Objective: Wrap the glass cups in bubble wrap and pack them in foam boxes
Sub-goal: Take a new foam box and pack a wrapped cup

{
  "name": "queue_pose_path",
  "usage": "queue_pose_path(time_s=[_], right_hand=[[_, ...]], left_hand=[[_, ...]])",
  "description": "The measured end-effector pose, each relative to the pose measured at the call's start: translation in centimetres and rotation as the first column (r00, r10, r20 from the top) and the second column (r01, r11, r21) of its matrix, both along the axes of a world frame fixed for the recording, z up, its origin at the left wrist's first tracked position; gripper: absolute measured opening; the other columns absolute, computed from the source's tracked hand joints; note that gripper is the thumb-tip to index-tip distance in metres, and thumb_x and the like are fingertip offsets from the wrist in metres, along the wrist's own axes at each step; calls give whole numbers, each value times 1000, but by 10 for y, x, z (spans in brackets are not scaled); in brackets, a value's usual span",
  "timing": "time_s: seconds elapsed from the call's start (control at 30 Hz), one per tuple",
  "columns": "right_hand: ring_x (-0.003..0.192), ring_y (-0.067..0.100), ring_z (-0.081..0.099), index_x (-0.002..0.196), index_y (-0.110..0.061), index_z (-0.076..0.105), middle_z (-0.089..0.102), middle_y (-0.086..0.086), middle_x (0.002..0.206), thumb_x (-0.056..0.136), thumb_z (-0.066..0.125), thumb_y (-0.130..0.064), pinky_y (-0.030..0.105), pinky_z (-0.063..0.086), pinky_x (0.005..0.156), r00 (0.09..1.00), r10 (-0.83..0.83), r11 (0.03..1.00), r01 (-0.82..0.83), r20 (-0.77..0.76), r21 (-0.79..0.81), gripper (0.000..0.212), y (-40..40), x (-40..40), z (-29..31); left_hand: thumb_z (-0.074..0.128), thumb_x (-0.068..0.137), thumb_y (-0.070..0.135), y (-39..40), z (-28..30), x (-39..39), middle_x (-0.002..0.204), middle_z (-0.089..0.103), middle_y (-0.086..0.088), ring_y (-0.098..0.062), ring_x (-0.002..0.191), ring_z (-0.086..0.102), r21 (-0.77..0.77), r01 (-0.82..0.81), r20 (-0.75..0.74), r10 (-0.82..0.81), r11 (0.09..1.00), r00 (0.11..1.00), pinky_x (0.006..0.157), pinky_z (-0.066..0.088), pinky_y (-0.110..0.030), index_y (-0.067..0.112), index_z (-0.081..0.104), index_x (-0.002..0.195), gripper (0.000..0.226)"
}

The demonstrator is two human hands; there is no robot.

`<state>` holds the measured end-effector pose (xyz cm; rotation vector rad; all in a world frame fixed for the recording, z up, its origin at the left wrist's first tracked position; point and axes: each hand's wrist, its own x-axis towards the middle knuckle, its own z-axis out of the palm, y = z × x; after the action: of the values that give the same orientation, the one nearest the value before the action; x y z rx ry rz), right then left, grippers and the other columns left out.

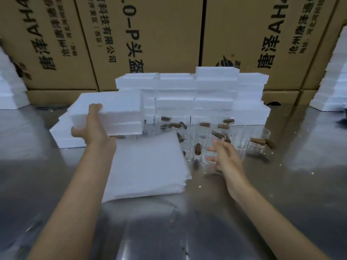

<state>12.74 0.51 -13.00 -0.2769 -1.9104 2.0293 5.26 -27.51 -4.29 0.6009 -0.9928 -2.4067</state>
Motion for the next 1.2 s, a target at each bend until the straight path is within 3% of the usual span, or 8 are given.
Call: queue_pose_path(time_s=[0.1, 0.2, 0.33, 0.47, 0.6, 0.83, 1.0, 1.2], right_hand=[[82, 19, 73, 113, -26, 63, 74, -11, 106, 92, 63, -46, 35, 57, 74, 998, 14, 1000, -15, -54, -19, 29, 7, -2, -14], [76, 20, 72, 115, -21, 63, 74, -6, 108, 87, 65, -48, 27, 57, 66, 995, 33, 998, -36, -93, -42, 39, 9, -2, -15], [82, 21, 74, 115, -19, 63, 74, -6, 109, 91, 63, -44, 28, 55, 69, 992, 28, 999, -31, -121, -28, 34, 9, -5, -20], [85, 18, 74, 114, -19, 63, 74, -10, 110, 92, 62, -42, 17, 53, 62, 990, 34, 999, -36, -139, -11, 32, 9, -6, -23], [88, 20, 74, 112, -21, 64, 74, -9, 111, 87, 64, -48, 33, 54, 73, 989, 38, 999, -39, -143, -4, 37, 11, -8, -25], [93, 12, 72, 102, -35, 69, 74, -10, 108, 84, 70, -50, 39, 52, 84, 982, 21, 999, -14, -188, 39, 23, 9, -7, -29], [104, 2, 66, 103, -31, 71, 72, -14, 109, 89, 72, -38, 45, 51, 98, 973, -74, 994, 89, -221, 57, 16, 11, -7, -30], [93, -6, 65, 101, -27, 71, 72, -21, 99, 89, 71, -36, 42, 55, 93, 969, -141, 988, 150, -204, 26, 15, 13, -9, -31]], left_hand=[[80, 50, 42, -55, -17, -11, 121, 45, -2, -19, 93, 63, -3, -176, 91, 176, 984, 980, 69, 62, -44, 34, 20, 143, 111], [80, 55, 42, -91, -40, -21, 128, 39, -1, -18, 95, 60, -65, -231, 220, 240, 971, 946, 79, 58, -38, 31, 8, 151, 121], [79, 53, 48, -112, -72, -29, 134, 34, 2, -21, 105, 53, -158, -173, 338, 218, 972, 916, 81, 49, -36, 29, 6, 154, 127], [64, 49, 71, -121, -82, -38, 155, 27, -11, -31, 138, 34, -395, -50, 486, 255, 917, 836, 108, 40, -49, 30, 8, 156, 128], [49, 67, 79, -121, -85, -39, 161, 15, -18, -38, 147, 14, -612, 9, 545, 413, 791, 730, 115, 18, -57, 24, 6, 159, 115], [68, 76, 49, -89, -92, -46, 159, 5, -10, -33, 135, 34, -552, -15, 428, 299, 833, 853, 90, 56, -42, 28, 4, 157, 105], [62, 84, 43, -88, -84, -65, 159, 7, -11, -35, 133, 37, -575, 33, 447, 280, 818, 850, 92, 56, -43, 26, 3, 158, 96], [68, 88, 47, -95, -76, -88, 158, 22, -11, -35, 137, 38, -539, 144, 470, 154, 830, 869, 100, 52, -43, 21, 4, 158, 98]])
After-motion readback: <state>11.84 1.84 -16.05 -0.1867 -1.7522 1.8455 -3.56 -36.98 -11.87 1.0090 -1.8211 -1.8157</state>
